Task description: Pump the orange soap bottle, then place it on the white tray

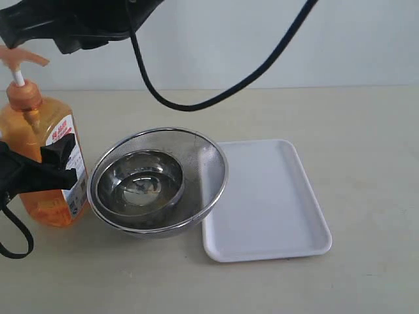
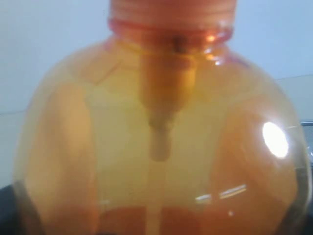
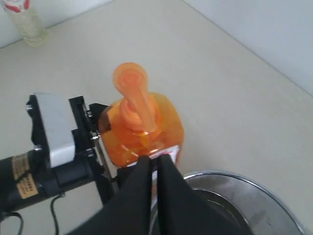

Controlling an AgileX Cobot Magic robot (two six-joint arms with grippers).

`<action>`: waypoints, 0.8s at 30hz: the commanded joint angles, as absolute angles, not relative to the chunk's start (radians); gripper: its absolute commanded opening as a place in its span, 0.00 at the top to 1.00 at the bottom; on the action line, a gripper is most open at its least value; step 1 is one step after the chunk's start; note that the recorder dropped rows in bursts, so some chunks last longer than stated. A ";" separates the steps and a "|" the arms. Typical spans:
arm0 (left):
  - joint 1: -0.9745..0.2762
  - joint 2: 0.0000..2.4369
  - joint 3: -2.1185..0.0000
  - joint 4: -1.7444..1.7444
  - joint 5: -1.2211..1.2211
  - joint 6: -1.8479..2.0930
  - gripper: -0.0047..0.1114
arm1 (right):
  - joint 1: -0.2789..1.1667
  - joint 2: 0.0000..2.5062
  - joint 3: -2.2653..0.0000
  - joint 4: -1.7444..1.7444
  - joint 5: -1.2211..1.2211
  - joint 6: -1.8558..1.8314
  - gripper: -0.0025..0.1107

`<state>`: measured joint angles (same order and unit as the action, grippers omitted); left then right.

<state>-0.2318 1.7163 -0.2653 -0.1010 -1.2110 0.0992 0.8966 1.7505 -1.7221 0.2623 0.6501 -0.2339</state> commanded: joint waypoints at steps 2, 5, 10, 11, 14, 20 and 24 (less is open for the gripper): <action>-0.230 1.716 -0.263 -0.094 -1.194 0.105 0.92 | 0.946 1.793 -1.715 0.489 0.624 -0.376 0.98; -0.230 1.716 -0.263 -0.094 -1.187 0.105 0.92 | 0.966 1.839 -1.715 0.485 0.593 -0.396 0.98; -0.230 1.716 -0.263 -0.094 -1.185 0.105 0.92 | 0.956 1.850 -1.715 0.409 0.527 -0.394 0.98; -0.230 1.716 -0.263 -0.094 -1.185 0.105 0.92 | 0.955 1.850 -1.715 0.403 0.522 -0.392 0.98; -0.230 1.716 -0.263 -0.094 -1.185 0.105 0.92 | 0.954 1.850 -1.715 0.356 0.514 -0.384 0.98; -0.230 1.716 -0.263 -0.092 -1.186 0.105 0.92 | 0.946 1.850 -1.715 0.291 0.493 -0.364 0.98; -0.230 1.716 -0.263 -0.092 -1.186 0.105 0.92 | 0.946 1.858 -1.715 0.229 0.471 -0.314 0.98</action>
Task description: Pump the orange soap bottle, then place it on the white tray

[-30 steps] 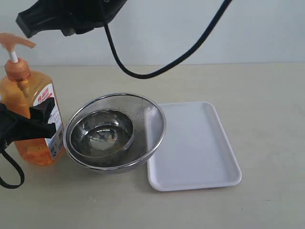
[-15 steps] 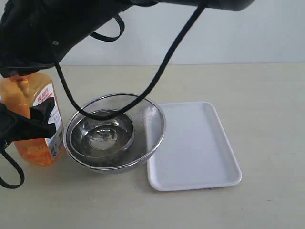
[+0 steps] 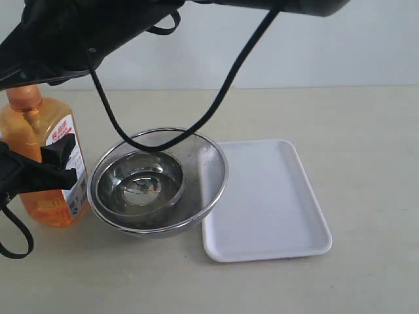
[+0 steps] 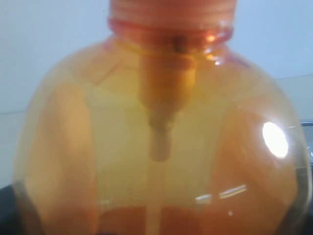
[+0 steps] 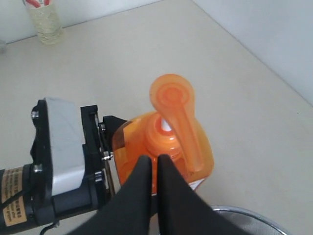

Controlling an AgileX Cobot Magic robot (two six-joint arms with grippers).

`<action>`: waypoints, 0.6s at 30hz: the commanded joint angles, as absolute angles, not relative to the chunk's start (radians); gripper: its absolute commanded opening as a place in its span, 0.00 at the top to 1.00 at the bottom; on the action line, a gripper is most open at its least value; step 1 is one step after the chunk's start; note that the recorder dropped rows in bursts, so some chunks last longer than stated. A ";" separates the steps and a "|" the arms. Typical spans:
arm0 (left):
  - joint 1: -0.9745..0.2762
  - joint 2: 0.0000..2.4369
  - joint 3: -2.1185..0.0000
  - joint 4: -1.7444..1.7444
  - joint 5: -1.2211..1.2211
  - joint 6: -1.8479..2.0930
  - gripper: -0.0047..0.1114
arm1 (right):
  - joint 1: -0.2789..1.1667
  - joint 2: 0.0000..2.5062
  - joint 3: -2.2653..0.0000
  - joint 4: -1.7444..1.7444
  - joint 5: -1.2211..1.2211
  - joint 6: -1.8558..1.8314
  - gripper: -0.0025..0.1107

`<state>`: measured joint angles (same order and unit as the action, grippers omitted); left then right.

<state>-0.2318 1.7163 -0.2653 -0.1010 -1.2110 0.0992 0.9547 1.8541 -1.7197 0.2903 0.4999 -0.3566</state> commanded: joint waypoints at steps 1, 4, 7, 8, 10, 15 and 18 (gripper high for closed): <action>-0.230 1.716 -0.263 -0.092 -1.186 0.105 0.92 | 0.940 1.864 -1.715 0.212 0.467 -0.298 0.98; -0.230 1.716 -0.263 -0.092 -1.186 0.105 0.92 | 0.928 1.874 -1.715 0.209 0.467 -0.289 0.98; -0.230 1.716 -0.263 -0.090 -1.185 0.105 0.92 | 0.924 1.876 -1.715 0.198 0.462 -0.289 0.98; -0.230 1.716 -0.263 -0.090 -1.185 0.105 0.92 | 0.924 1.876 -1.715 0.186 0.460 -0.289 0.98; -0.230 1.716 -0.263 -0.090 -1.185 0.105 0.92 | 0.924 1.876 -1.715 0.171 0.454 -0.276 0.98; -0.230 1.716 -0.263 -0.090 -1.187 0.105 0.92 | 0.926 1.874 -1.715 0.171 0.457 -0.263 0.98; -0.230 1.716 -0.263 -0.090 -1.187 0.105 0.92 | 0.926 1.862 -1.715 0.189 0.489 -0.255 0.98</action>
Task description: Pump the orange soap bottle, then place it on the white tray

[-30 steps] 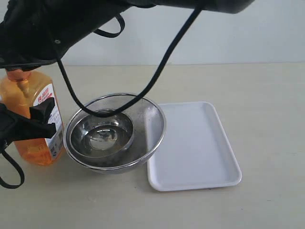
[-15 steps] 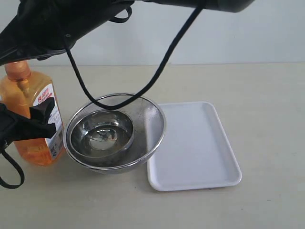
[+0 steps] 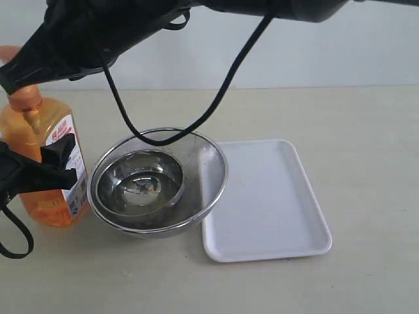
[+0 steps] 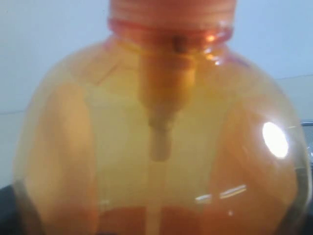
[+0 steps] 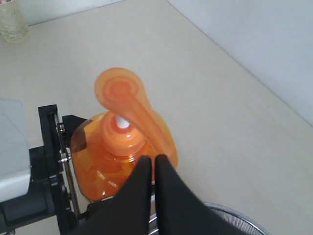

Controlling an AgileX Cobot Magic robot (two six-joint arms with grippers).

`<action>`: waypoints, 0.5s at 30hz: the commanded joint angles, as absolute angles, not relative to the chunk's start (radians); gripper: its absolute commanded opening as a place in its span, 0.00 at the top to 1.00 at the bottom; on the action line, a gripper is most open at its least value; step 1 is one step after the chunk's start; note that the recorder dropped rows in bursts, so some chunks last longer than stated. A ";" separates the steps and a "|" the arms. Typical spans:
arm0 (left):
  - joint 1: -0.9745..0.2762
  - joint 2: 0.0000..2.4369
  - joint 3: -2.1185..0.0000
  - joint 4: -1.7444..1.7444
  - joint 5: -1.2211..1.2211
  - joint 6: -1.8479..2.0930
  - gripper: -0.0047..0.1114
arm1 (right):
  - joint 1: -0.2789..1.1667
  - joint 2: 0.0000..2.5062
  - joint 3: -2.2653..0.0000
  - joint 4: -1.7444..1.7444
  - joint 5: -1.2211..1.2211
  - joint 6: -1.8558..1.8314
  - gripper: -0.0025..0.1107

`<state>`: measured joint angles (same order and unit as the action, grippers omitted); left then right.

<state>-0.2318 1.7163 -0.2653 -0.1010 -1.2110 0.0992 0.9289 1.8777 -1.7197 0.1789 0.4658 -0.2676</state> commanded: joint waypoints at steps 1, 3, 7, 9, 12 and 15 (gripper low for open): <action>-0.230 1.716 -0.263 -0.090 -1.187 0.105 0.92 | 0.926 1.857 -1.715 0.196 0.511 -0.255 0.98; -0.230 1.716 -0.263 -0.090 -1.187 0.105 0.92 | 0.926 1.837 -1.715 0.196 0.552 -0.255 0.98; -0.230 1.716 -0.263 -0.090 -1.187 0.105 0.92 | 0.926 1.777 -1.715 0.197 0.579 -0.238 0.98; -0.230 1.716 -0.263 -0.090 -1.187 0.119 0.92 | 0.926 1.739 -1.715 0.197 0.594 -0.236 0.98; -0.230 1.716 -0.263 -0.090 -1.187 0.151 0.92 | 0.926 1.694 -1.712 0.181 0.628 -0.203 0.98; -0.230 1.716 -0.263 -0.090 -1.181 0.159 0.92 | 0.926 1.651 -1.673 0.113 0.631 -0.147 0.98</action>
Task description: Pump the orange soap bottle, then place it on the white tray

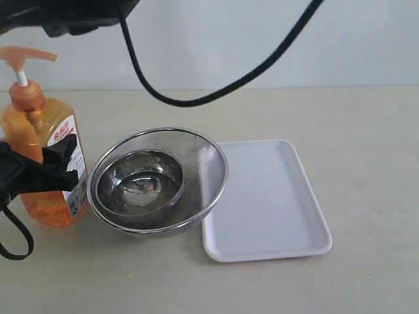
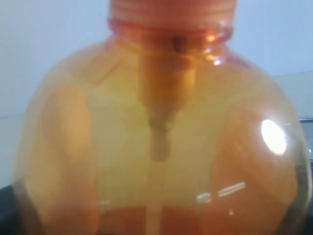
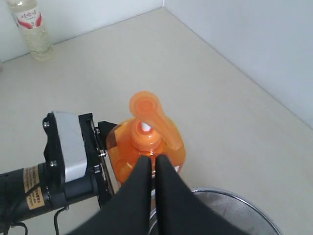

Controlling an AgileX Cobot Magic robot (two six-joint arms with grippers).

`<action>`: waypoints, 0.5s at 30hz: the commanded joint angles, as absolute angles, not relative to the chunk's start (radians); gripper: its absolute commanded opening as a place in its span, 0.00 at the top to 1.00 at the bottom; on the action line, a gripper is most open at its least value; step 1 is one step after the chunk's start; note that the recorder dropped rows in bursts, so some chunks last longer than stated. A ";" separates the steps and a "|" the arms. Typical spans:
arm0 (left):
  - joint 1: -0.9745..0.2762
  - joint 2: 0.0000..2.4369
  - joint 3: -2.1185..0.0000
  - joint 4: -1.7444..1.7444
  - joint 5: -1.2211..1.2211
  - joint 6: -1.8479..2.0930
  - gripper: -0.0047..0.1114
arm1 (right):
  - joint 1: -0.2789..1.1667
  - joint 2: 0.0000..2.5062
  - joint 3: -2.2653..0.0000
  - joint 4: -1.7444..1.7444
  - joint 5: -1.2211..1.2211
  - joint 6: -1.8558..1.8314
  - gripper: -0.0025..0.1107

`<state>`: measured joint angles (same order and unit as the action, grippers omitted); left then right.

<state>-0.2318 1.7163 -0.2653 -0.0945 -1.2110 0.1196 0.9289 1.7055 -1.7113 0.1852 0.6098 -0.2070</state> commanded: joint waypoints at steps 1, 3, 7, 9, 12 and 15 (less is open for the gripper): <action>-0.230 1.716 -0.263 -0.090 -1.181 0.174 0.92 | 0.926 1.634 -1.651 0.081 0.631 -0.121 0.98; -0.230 1.716 -0.263 -0.092 -1.181 0.196 0.92 | 0.926 1.603 -1.606 0.006 0.629 -0.075 0.98; -0.230 1.716 -0.263 -0.092 -1.178 0.213 0.92 | 0.926 1.545 -1.495 -0.125 0.599 0.011 0.98; -0.230 1.716 -0.263 -0.092 -1.177 0.233 0.92 | 0.926 1.521 -1.445 -0.171 0.598 0.044 0.98; -0.230 1.716 -0.263 -0.092 -1.174 0.244 0.92 | 0.926 1.492 -1.385 -0.292 0.610 0.135 0.98; -0.230 1.716 -0.263 -0.092 -1.174 0.261 0.92 | 0.921 1.466 -1.342 -0.373 0.616 0.220 0.98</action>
